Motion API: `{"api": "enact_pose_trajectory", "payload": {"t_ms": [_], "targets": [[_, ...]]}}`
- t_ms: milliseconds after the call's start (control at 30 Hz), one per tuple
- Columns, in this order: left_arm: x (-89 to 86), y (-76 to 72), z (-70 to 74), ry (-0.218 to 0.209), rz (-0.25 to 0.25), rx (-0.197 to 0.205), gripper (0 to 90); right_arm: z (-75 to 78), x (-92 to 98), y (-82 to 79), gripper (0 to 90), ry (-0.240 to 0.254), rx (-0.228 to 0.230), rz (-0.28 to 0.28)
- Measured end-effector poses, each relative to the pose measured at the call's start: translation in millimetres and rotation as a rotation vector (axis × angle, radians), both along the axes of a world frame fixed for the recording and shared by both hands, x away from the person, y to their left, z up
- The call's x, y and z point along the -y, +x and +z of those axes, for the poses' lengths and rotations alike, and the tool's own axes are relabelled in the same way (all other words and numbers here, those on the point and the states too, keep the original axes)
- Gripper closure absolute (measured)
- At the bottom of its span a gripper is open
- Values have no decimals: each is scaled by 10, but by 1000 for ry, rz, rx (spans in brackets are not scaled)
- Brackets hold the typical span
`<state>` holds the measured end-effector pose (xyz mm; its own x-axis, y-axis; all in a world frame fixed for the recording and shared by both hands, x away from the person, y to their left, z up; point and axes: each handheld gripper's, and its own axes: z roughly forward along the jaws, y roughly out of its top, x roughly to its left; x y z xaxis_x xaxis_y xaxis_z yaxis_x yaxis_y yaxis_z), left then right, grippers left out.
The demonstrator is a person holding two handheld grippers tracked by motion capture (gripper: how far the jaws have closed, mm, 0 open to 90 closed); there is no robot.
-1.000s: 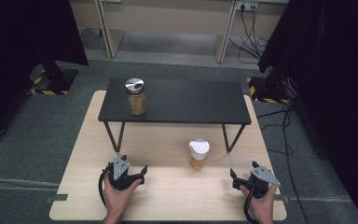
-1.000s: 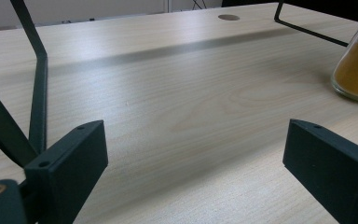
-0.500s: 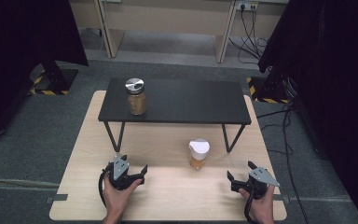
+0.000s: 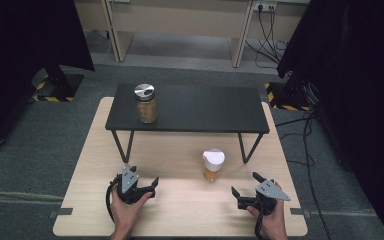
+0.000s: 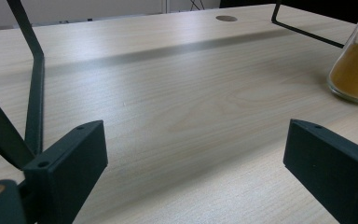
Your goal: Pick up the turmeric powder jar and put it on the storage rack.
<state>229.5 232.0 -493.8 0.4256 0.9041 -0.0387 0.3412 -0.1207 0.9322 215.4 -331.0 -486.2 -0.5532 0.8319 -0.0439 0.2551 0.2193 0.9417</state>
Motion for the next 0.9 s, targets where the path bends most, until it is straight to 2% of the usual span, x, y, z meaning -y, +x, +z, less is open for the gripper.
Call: {"api": "enact_pose_trajectory", "payload": {"t_ms": [267, 900], "targets": [[12, 3, 3, 2, -3, -1, 53, 32, -119, 55, 20, 23, 4, 60], [2, 5, 0, -4, -5, -2, 53, 64, -430, 508, 20, 32, -1, 135]]}}
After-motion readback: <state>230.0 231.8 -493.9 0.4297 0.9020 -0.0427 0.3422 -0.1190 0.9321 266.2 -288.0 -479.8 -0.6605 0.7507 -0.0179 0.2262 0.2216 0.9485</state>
